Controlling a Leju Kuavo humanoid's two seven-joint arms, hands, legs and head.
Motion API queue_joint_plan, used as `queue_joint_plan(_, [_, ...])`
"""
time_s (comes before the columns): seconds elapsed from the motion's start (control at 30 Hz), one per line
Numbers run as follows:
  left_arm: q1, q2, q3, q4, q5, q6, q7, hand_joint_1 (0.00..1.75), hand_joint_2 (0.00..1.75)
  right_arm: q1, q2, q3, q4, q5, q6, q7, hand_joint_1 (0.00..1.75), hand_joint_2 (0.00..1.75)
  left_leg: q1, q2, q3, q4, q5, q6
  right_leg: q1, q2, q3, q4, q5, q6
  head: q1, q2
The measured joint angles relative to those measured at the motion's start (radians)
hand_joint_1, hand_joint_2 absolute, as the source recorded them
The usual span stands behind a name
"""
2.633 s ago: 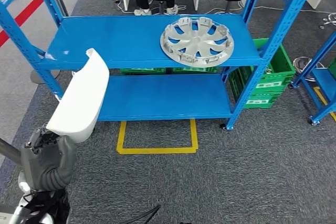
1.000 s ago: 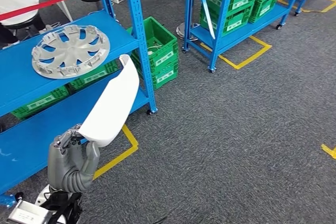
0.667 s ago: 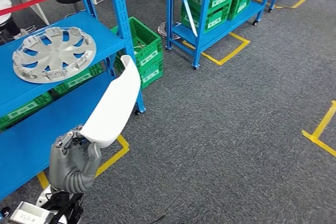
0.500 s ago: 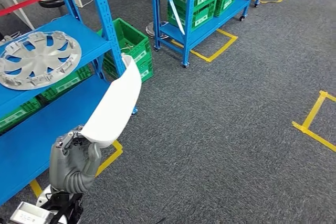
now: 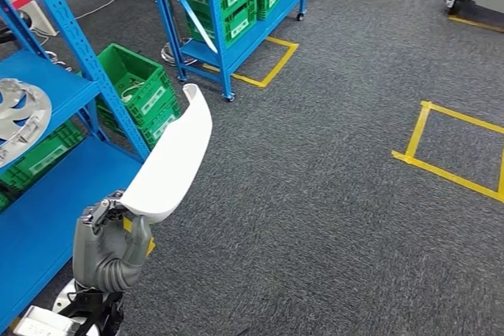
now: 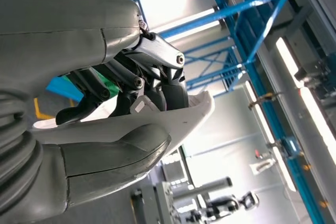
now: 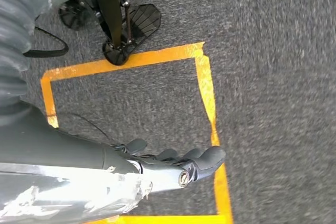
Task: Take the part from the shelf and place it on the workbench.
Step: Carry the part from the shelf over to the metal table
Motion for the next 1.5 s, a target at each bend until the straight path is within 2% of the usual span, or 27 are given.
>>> queue_joint_plan(0.07, [0.001, 0.001, 0.000, 0.000, 0.002, 0.000, -0.003, 1.75, 1.75, 0.000, 0.000, 0.000, 0.000, -0.002, -0.004, 0.004, 0.00, 1.75, 0.001, -0.032, 0.034, -0.076, 0.017, 0.003, -0.002, 0.022, -0.008, 0.000, 0.006, 0.011, 0.000, 0.000])
queue_joint_plan(0.13, [0.002, 0.001, 0.000, 0.000, 0.003, 0.003, -0.008, 1.75, 1.75, 0.004, 0.000, 0.000, 0.000, -0.005, -0.014, 0.009, 0.00, 1.75, -0.001, -0.022, 0.036, -0.088, 0.017, 0.007, -0.006, 0.041, -0.016, -0.007, 0.014, 0.025, 0.001, 0.000])
queue_joint_plan(0.17, [0.003, 0.001, 0.000, 0.000, 0.003, 0.006, -0.012, 1.75, 1.75, 0.008, 0.000, 0.000, 0.000, -0.008, -0.022, 0.013, 0.00, 1.75, 0.000, -0.011, 0.037, -0.092, 0.021, 0.013, -0.006, 0.036, -0.021, -0.006, 0.014, 0.030, 0.001, 0.000])
queue_joint_plan(0.23, [0.011, 0.000, 0.001, -0.001, -0.004, 0.015, -0.021, 1.75, 1.75, 0.011, 0.001, -0.001, 0.000, -0.018, -0.043, 0.027, 0.00, 1.75, 0.002, 0.015, 0.041, -0.101, 0.028, 0.024, -0.002, -0.017, -0.048, 0.045, -0.020, 0.038, 0.006, 0.000])
queue_joint_plan(0.3, [0.029, -0.001, 0.001, -0.001, -0.014, 0.028, -0.033, 1.75, 1.75, 0.012, 0.002, -0.002, 0.001, -0.017, -0.063, 0.041, 0.00, 1.75, -0.001, 0.045, 0.041, -0.103, 0.028, 0.030, 0.000, -0.081, -0.103, 0.168, -0.090, 0.045, 0.010, 0.000])
queue_joint_plan(0.37, [0.049, -0.002, -0.002, -0.001, -0.016, 0.050, -0.057, 1.75, 1.75, 0.017, 0.002, -0.002, 0.001, -0.003, -0.073, 0.053, 0.00, 1.75, -0.003, 0.075, 0.042, -0.102, 0.027, 0.031, -0.002, -0.100, -0.141, 0.263, -0.128, 0.050, 0.011, 0.000])
queue_joint_plan(0.4, [0.058, -0.004, -0.003, -0.001, -0.015, 0.063, -0.070, 1.75, 1.75, 0.022, 0.001, -0.002, 0.001, 0.005, -0.068, 0.065, 0.00, 1.75, -0.003, 0.090, 0.043, -0.102, 0.026, 0.030, -0.002, -0.104, -0.134, 0.261, -0.120, 0.052, 0.011, 0.000])
queue_joint_plan(0.47, [0.074, -0.005, -0.004, -0.002, -0.007, 0.085, -0.087, 1.75, 1.75, 0.032, -0.007, -0.001, 0.001, 0.026, -0.037, 0.095, 0.00, 1.75, -0.003, 0.115, 0.049, -0.101, 0.020, 0.024, -0.002, -0.129, -0.062, 0.148, -0.068, 0.054, 0.011, 0.000])
queue_joint_plan(0.53, [0.090, -0.005, -0.004, -0.002, 0.007, 0.104, -0.093, 1.75, 1.75, 0.039, -0.020, 0.006, 0.002, 0.050, 0.013, 0.098, 0.00, 1.75, -0.009, 0.134, 0.056, -0.098, 0.011, 0.014, 0.000, -0.168, 0.011, 0.031, -0.031, 0.046, 0.010, 0.000])
queue_joint_plan(0.57, [0.096, -0.003, -0.004, -0.002, 0.014, 0.110, -0.096, 1.75, 1.75, 0.042, -0.030, 0.009, 0.002, 0.058, 0.044, 0.084, 0.00, 1.75, -0.013, 0.142, 0.058, -0.096, 0.007, 0.010, 0.001, -0.177, 0.026, 0.006, -0.026, 0.039, 0.009, 0.000])
queue_joint_plan(0.67, [0.103, 0.003, -0.003, -0.007, 0.012, 0.133, -0.099, 1.75, 1.75, 0.048, -0.069, 0.013, 0.004, 0.065, 0.128, 0.046, 0.00, 1.75, -0.013, 0.159, 0.062, -0.094, 0.002, 0.000, 0.003, -0.150, 0.020, 0.001, -0.025, 0.017, 0.006, 0.000])
queue_joint_plan(0.73, [0.098, 0.009, -0.001, -0.015, 0.012, 0.153, -0.090, 1.75, 1.75, 0.048, -0.106, 0.014, 0.005, 0.060, 0.152, 0.078, 0.00, 1.75, -0.009, 0.119, 0.047, -0.057, -0.030, -0.009, 0.000, -0.127, 0.017, -0.002, -0.021, 0.005, 0.005, 0.000])
queue_joint_plan(0.8, [0.094, 0.019, 0.006, -0.020, 0.038, 0.161, -0.083, 1.75, 1.75, 0.041, -0.146, 0.013, 0.007, 0.047, 0.156, 0.151, 0.00, 1.75, -0.006, 0.066, -0.007, 0.059, -0.095, -0.013, -0.003, -0.103, 0.013, -0.002, -0.017, -0.002, 0.003, 0.000])
queue_joint_plan(0.83, [0.094, 0.023, 0.013, -0.020, 0.053, 0.163, -0.085, 1.75, 1.75, 0.037, -0.164, 0.011, 0.008, 0.040, 0.156, 0.192, 0.00, 1.75, -0.006, 0.055, -0.042, 0.129, -0.125, -0.013, -0.002, -0.088, 0.010, -0.002, -0.015, -0.004, 0.003, 0.000])
queue_joint_plan(0.87, [0.094, 0.028, 0.022, -0.018, 0.067, 0.164, -0.091, 1.75, 1.75, 0.034, -0.182, 0.008, 0.009, 0.034, 0.156, 0.229, 0.00, 1.75, -0.005, 0.051, -0.070, 0.180, -0.139, -0.011, -0.001, -0.073, 0.008, -0.002, -0.014, -0.005, 0.003, 0.000])
queue_joint_plan(0.9, [0.095, 0.031, 0.031, -0.016, 0.078, 0.164, -0.099, 1.75, 1.75, 0.033, -0.197, 0.005, 0.011, 0.031, 0.156, 0.263, 0.00, 1.75, -0.005, 0.048, -0.083, 0.200, -0.133, -0.009, -0.001, -0.057, 0.006, -0.002, -0.012, -0.005, 0.003, 0.000])
queue_joint_plan(0.97, [0.094, 0.037, 0.048, -0.011, 0.093, 0.156, -0.112, 1.75, 1.75, 0.032, -0.222, 0.002, 0.015, 0.046, 0.160, 0.319, 0.00, 1.75, -0.005, 0.035, -0.056, 0.129, -0.070, -0.002, -0.002, -0.025, 0.004, -0.002, -0.008, -0.001, 0.003, 0.000])
queue_joint_plan(1.03, [0.092, 0.041, 0.058, -0.005, 0.100, 0.143, -0.117, 1.75, 1.75, 0.030, -0.239, 0.006, 0.020, 0.078, 0.163, 0.359, 0.00, 1.75, -0.001, -0.017, 0.003, -0.001, -0.007, 0.004, -0.003, 0.004, 0.000, 0.000, -0.003, 0.007, 0.003, 0.000])
queue_joint_plan(1.1, [0.093, 0.044, 0.065, 0.002, 0.104, 0.134, -0.118, 1.75, 1.75, 0.028, -0.251, 0.015, 0.023, 0.110, 0.169, 0.380, 0.00, 1.75, 0.001, -0.052, 0.031, -0.068, 0.010, 0.007, -0.005, 0.029, -0.009, 0.000, 0.005, 0.020, 0.004, 0.000])
queue_joint_plan(1.17, [0.097, 0.046, 0.073, 0.008, 0.104, 0.131, -0.118, 1.75, 1.75, 0.033, -0.258, 0.032, 0.028, 0.141, 0.192, 0.379, 0.00, 1.75, -0.001, -0.033, 0.033, -0.079, 0.012, 0.013, -0.010, 0.052, -0.019, -0.005, 0.014, 0.033, 0.004, 0.000])
queue_joint_plan(1.2, [0.103, 0.047, 0.079, 0.009, 0.104, 0.130, -0.118, 1.75, 1.75, 0.039, -0.260, 0.043, 0.030, 0.160, 0.206, 0.365, 0.00, 1.75, -0.002, -0.020, 0.035, -0.083, 0.015, 0.019, -0.010, 0.041, -0.025, 0.000, 0.011, 0.037, 0.004, 0.000])
queue_joint_plan(1.27, [0.126, 0.049, 0.100, 0.010, 0.112, 0.116, -0.122, 1.75, 1.75, 0.051, -0.250, 0.071, 0.033, 0.215, 0.184, 0.312, 0.00, 1.75, -0.002, 0.010, 0.038, -0.090, 0.020, 0.030, -0.005, -0.020, -0.055, 0.063, -0.031, 0.041, 0.010, 0.000])
queue_joint_plan(1.3, [0.141, 0.050, 0.117, 0.009, 0.120, 0.101, -0.126, 1.75, 1.75, 0.055, -0.233, 0.089, 0.033, 0.245, 0.122, 0.272, 0.00, 1.75, -0.004, 0.026, 0.038, -0.090, 0.020, 0.032, -0.001, -0.059, -0.081, 0.124, -0.067, 0.041, 0.012, 0.000])
queue_joint_plan(1.33, [0.152, 0.051, 0.134, 0.009, 0.127, 0.080, -0.129, 1.75, 1.75, 0.056, -0.210, 0.106, 0.034, 0.268, 0.045, 0.224, 0.00, 1.75, -0.006, 0.042, 0.038, -0.090, 0.020, 0.034, -0.001, -0.081, -0.109, 0.192, -0.102, 0.043, 0.014, 0.000])
queue_joint_plan(1.4, [0.154, 0.049, 0.165, 0.013, 0.116, 0.026, -0.132, 1.75, 1.75, 0.056, -0.168, 0.140, 0.034, 0.294, -0.064, 0.116, 0.00, 1.75, -0.006, 0.074, 0.037, -0.089, 0.020, 0.034, -0.003, -0.099, -0.139, 0.276, -0.132, 0.046, 0.014, 0.000])
queue_joint_plan(1.43, [0.144, 0.043, 0.170, 0.019, 0.101, 0.006, -0.133, 1.75, 1.75, 0.055, -0.156, 0.156, 0.034, 0.302, -0.046, 0.080, 0.00, 1.75, -0.006, 0.088, 0.037, -0.089, 0.019, 0.033, -0.005, -0.105, -0.126, 0.265, -0.121, 0.047, 0.014, 0.000])
queue_joint_plan(1.5, [0.118, 0.032, 0.162, 0.039, 0.077, -0.004, -0.135, 1.75, 1.75, 0.051, -0.148, 0.187, 0.033, 0.315, 0.102, 0.057, 0.00, 1.75, -0.006, 0.113, 0.040, -0.088, 0.017, 0.029, -0.009, -0.136, -0.048, 0.145, -0.072, 0.052, 0.014, 0.000])
